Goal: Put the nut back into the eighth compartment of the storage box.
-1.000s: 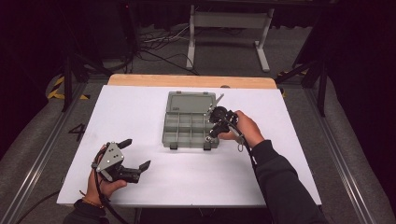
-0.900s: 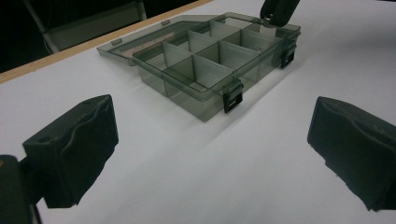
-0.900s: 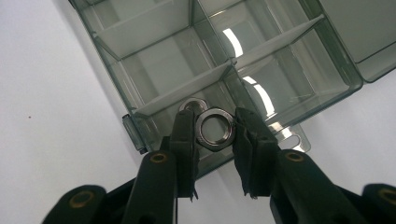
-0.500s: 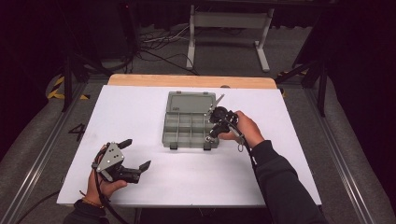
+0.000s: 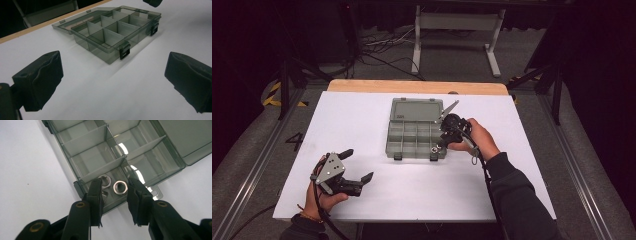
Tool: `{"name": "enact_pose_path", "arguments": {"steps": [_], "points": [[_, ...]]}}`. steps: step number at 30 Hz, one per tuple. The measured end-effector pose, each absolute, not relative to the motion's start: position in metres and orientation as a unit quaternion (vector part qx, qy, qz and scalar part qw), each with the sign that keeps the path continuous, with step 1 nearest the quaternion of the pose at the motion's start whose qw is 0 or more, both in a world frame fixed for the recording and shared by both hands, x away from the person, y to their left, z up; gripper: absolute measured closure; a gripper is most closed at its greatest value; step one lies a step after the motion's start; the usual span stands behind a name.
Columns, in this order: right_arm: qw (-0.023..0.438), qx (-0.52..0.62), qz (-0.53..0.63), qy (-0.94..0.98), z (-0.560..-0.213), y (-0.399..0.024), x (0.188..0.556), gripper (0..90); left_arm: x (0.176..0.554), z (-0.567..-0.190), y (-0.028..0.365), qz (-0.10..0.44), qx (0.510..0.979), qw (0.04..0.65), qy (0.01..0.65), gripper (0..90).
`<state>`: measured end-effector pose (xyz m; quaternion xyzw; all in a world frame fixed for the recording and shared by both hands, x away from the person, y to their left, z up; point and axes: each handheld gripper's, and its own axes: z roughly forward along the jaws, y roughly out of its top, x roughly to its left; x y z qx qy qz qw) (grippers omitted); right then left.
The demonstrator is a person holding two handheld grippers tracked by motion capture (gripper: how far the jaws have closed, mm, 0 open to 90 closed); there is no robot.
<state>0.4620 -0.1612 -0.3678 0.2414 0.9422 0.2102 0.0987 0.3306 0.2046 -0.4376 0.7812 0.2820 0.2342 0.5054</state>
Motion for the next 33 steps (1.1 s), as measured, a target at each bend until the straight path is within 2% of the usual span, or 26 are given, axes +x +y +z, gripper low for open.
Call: {"name": "enact_pose_path", "arguments": {"steps": [14,33], "points": [[0.125,0.223,0.234,0.938,-0.362,-0.171,0.436,59.7,0.331,-0.439,0.202,0.233,0.784,0.501,0.283,2.4],[0.156,0.225,0.271,0.923,-0.363,-0.197,0.413,45.1,0.331,-0.439,0.201,0.231,0.786,0.500,0.282,2.4]]}}
